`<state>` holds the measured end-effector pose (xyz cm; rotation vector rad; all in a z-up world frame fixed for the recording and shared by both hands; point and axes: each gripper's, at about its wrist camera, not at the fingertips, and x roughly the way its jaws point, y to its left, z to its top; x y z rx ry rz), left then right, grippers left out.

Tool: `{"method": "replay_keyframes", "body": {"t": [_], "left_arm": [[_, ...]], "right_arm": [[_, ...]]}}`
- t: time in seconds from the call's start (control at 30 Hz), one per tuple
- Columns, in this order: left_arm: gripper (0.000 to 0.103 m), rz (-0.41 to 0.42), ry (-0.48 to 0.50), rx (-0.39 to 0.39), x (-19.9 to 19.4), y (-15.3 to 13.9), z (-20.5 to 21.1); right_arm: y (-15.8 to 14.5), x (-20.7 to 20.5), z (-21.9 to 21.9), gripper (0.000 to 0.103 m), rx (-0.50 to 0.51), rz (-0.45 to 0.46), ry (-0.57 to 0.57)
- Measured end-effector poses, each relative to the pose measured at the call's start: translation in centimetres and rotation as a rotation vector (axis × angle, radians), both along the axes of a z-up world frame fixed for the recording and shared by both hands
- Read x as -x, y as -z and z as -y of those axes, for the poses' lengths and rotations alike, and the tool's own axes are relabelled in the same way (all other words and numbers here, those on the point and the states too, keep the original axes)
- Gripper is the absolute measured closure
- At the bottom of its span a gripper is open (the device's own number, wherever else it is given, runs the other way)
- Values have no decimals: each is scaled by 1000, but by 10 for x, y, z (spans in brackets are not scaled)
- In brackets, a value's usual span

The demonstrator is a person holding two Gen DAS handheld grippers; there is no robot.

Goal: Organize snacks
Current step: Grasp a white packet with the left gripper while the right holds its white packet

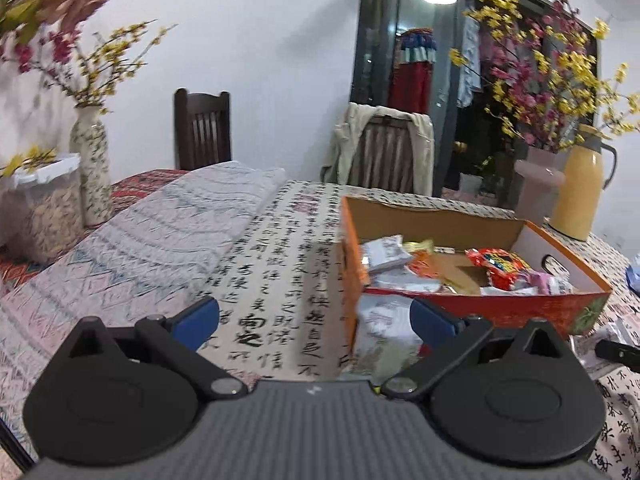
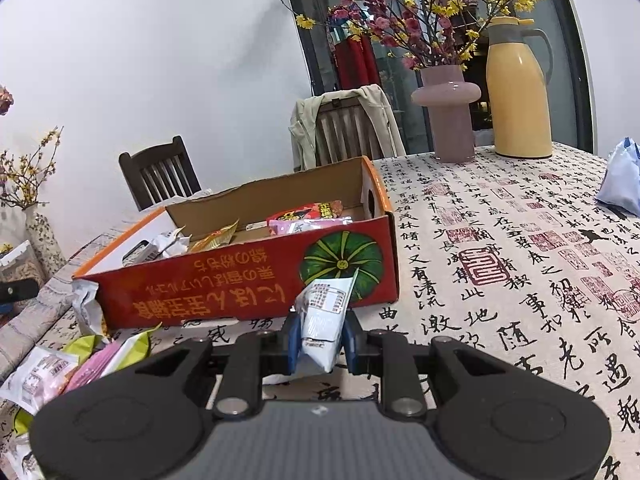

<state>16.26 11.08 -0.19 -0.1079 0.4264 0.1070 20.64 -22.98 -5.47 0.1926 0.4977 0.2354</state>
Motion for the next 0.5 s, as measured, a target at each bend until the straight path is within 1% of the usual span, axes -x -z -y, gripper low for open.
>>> {"method": "replay_keyframes", "body": {"t": [0.13, 0.3, 0.43, 0.5], "left_arm": [[0, -35, 50, -32, -12, 1, 13], [0, -117, 96, -59, -34, 7, 24], [5, -174, 116, -70, -46, 15, 32], [10, -195, 127, -78, -50, 18, 35]], "right_arm": [[0, 0, 0, 82, -2, 5, -5], [0, 1, 0, 82, -5, 8, -7], [0, 1, 0, 82, -6, 8, -9], [0, 0, -1, 82, -8, 7, -11]]}}
